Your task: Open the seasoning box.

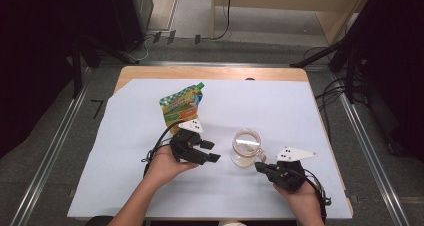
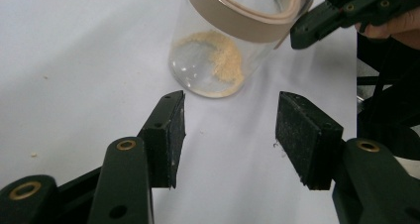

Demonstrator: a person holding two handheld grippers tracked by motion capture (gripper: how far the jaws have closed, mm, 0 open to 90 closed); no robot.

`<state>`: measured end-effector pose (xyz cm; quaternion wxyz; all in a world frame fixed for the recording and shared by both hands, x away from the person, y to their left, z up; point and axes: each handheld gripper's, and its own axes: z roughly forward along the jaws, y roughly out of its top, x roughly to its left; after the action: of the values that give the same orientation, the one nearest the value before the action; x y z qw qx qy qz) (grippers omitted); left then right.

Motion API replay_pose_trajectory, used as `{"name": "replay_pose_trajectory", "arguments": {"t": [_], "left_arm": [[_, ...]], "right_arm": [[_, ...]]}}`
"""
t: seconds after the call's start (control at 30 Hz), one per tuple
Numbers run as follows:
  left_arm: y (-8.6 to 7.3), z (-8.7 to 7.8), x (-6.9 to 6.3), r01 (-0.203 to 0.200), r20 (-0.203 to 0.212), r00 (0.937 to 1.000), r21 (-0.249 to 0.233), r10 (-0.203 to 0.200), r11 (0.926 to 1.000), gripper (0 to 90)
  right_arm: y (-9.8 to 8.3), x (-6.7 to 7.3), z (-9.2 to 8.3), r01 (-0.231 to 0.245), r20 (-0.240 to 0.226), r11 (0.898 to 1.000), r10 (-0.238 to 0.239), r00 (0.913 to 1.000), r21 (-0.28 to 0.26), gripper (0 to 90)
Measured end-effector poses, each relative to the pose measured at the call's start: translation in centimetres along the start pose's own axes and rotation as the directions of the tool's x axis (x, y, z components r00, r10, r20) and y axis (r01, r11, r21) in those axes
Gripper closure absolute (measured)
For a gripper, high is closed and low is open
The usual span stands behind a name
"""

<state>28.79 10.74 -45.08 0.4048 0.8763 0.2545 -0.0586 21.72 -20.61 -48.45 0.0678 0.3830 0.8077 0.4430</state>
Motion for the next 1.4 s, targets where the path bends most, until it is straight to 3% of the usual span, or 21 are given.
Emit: {"name": "replay_pose_trajectory", "arguments": {"t": [0.33,0.8,0.93,1.1,1.23,1.4], "left_arm": [[0.1,0.4,-0.2,0.001,0.006,1.0,0.021,-0.002,0.9998,46.5],[1.0,1.3,-1.0,-0.049,0.055,0.9973,0.003,0.048,0.9988,34.9],[1.5,1.9,-1.2,-0.058,0.064,0.9963,-0.003,0.058,0.9983,34.0],[2.1,2.2,-1.1,-0.061,0.055,0.9966,-0.002,0.061,0.9981,31.9],[2.8,2.3,-0.8,-0.041,0.085,0.9955,-0.011,0.042,0.9991,27.5],[3.5,2.3,-0.6,-0.048,0.081,0.9955,-0.008,0.049,0.9988,26.5]], "right_arm": [[0.3,-2.3,-1.5,-0.022,0.047,1.0,0.023,0.9987,-0.011,90.0],[0.5,-5.4,-2.4,-0.075,0.101,0.997,0.076,0.9919,-0.022,90.0],[0.9,-6.5,-2.1,-0.082,0.112,0.996,0.086,0.9899,-0.037,90.0],[1.2,-6.9,-1.7,-0.086,0.105,0.996,0.089,0.9905,-0.034,90.0],[1.3,-7.4,-2.5,-0.095,0.134,0.994,0.102,0.9857,-0.058,90.0],[1.4,-8.3,-1.7,-0.114,0.141,0.993,0.119,0.9828,-0.043,90.0]]}}
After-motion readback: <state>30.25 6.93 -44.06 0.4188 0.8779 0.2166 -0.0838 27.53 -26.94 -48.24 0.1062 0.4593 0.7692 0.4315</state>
